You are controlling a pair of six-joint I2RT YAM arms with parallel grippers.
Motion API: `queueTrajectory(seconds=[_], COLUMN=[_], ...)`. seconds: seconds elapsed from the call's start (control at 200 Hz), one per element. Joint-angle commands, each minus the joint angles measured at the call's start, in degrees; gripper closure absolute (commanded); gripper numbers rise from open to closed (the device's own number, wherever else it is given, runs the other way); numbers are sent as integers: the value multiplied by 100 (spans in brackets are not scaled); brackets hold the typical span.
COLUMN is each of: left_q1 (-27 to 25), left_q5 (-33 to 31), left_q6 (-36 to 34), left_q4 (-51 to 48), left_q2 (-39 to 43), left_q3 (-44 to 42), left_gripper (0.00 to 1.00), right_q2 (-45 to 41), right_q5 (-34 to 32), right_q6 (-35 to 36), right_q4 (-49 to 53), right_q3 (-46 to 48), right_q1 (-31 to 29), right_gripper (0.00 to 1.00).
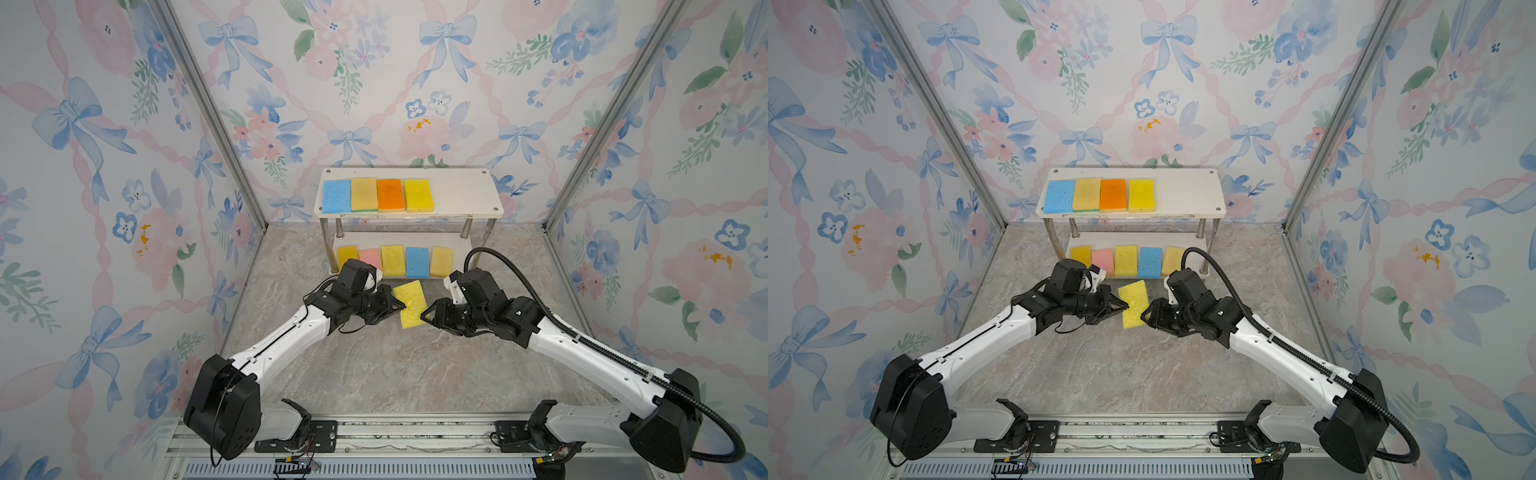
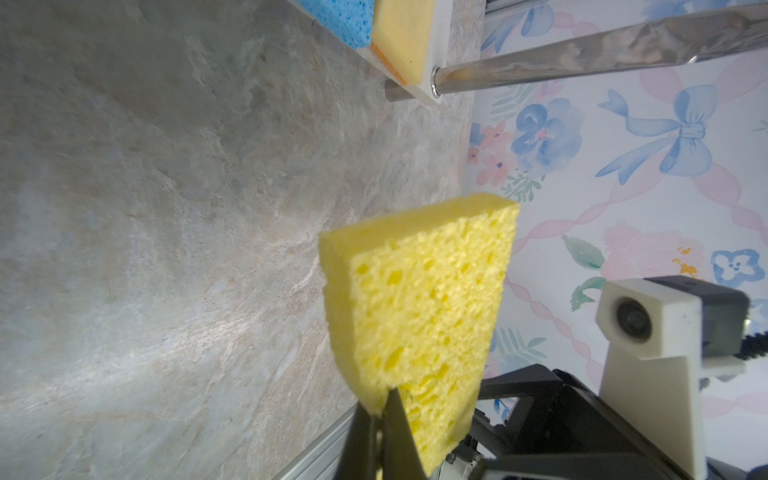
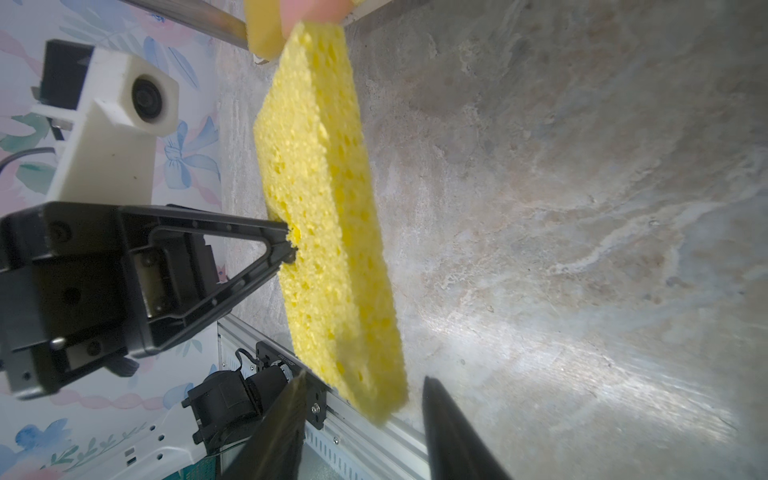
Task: Place and organize the cleaning sponges onto the shelf
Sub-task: 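Close the right gripper on the cellulose sponge and open the left gripper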
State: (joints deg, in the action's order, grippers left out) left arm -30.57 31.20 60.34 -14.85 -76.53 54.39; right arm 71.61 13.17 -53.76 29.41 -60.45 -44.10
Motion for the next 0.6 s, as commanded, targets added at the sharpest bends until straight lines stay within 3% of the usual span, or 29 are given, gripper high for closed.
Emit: queueTrajectory(seconds=[0.0,0.37,0.595], left_q1=[41,41,33], left_q5=[129,184,175], left_q6=[47,110,136], left_q4=[9,10,13], left_q2=[159,219,218], left_q3=[44,65,82], left_gripper=[100,100,100], right_q2=[-94,68,46], right_q5=[-123,-73,-86], right_q6=[-87,-76,-65], right_q4=[145,-14,18], right_q3=[-109,-204,-206], right_q1=[-54,-52,-55], right_gripper=[52,62,73])
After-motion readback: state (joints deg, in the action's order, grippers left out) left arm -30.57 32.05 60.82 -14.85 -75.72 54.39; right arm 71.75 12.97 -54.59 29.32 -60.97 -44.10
